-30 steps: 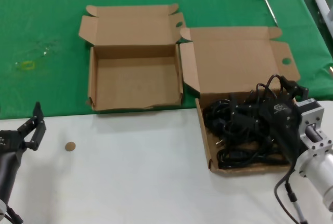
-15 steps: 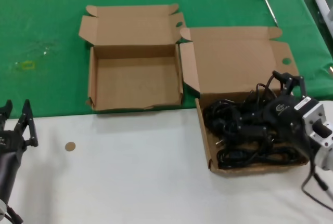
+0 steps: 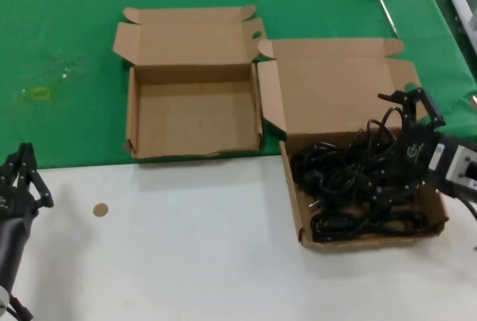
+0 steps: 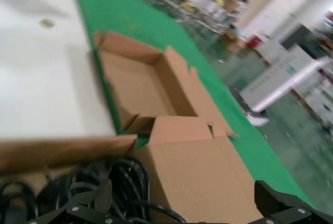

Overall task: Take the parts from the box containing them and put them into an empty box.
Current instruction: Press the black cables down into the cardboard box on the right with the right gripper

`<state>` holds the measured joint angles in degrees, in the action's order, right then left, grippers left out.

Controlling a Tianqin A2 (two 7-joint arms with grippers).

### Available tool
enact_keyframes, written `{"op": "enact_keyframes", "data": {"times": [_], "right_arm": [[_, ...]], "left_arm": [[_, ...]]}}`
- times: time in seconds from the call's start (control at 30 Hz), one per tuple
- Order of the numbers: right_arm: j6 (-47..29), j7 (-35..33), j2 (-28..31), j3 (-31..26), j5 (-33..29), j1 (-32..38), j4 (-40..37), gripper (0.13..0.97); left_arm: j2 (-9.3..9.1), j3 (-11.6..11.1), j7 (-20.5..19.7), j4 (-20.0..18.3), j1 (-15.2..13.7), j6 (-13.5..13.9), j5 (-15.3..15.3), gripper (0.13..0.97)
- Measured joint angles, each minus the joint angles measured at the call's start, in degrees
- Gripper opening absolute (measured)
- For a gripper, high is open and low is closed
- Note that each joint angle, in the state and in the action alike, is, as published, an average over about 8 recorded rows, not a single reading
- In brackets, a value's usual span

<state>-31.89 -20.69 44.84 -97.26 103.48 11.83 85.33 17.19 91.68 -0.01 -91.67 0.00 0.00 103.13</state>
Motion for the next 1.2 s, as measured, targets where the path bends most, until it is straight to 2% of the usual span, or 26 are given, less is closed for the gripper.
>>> {"op": "enact_keyframes", "data": {"times": [0.57,0.87,1.2], "right_arm": [[-16.3,-23.8,2.4,-3.8,-3.2,10.0,-8.7,0.966],[-19.3,-34.6,0.3,-4.9,-4.1,14.1,-13.3,0.963],[-20.4,-40.7,-1.1,-5.6,-4.9,16.0,-16.5,0.901]], "left_arm": [[0.0,0.0,0.0,0.0,0.0,0.0,0.0,0.152],[0.0,0.0,0.0,0.0,0.0,0.0,0.0,0.152],[0.0,0.0,0.0,0.0,0.0,0.0,0.0,0.152]]}}
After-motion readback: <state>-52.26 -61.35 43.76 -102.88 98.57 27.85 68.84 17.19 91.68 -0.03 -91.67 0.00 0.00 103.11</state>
